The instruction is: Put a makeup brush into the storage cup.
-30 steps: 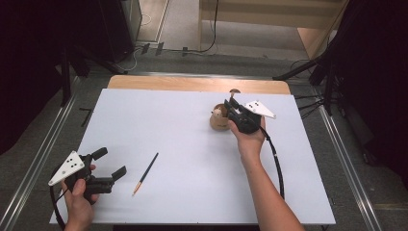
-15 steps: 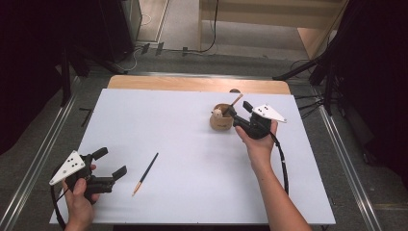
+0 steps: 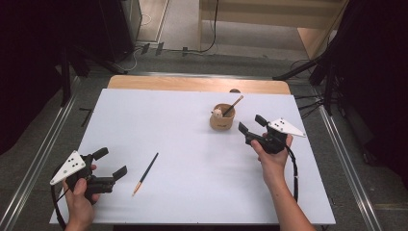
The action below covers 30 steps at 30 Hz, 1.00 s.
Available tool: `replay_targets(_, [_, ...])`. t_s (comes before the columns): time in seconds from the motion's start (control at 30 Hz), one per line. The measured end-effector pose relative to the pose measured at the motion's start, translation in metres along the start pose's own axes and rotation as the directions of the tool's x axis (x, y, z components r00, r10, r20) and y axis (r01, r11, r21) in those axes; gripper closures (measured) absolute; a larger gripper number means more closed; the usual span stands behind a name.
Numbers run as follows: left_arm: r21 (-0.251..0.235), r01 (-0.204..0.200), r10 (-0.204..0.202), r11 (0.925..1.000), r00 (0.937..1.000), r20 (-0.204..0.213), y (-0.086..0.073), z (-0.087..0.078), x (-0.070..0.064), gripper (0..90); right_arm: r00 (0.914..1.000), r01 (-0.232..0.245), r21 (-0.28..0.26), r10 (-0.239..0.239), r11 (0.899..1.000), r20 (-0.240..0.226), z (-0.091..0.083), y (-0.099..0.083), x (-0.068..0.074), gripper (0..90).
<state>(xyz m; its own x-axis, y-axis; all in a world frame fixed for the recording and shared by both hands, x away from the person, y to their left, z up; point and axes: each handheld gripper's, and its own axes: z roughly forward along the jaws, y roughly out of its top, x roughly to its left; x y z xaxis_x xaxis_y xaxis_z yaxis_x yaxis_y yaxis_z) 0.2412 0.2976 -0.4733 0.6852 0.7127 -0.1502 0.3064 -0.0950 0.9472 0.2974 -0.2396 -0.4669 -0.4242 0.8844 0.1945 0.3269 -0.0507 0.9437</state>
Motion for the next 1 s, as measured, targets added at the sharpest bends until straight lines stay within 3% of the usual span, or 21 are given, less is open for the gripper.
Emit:
replay_targets(0.17, [0.000, 0.000, 0.000, 1.0000, 1.0000, -0.002, 0.000, 0.001, 0.000, 0.0, 0.9986, 0.051, 0.016, -0.051, 0.999, 0.010, -0.015, -0.007, 0.004, 0.0])
replay_targets(0.57, [0.004, -0.003, 0.003, 1.0000, 1.0000, -0.004, 0.000, 0.001, -0.002, 0.0, 0.9979, 0.063, -0.005, -0.063, 0.998, 0.015, -0.053, -0.024, 0.004, 0.0])
replay_targets(1.0, [0.004, 0.000, 0.000, 1.0000, 1.0000, -0.004, 0.001, 0.001, -0.003, 0.0, 0.9962, 0.065, -0.019, -0.064, 0.998, 0.059, -0.092, -0.044, -0.001, 0.0])
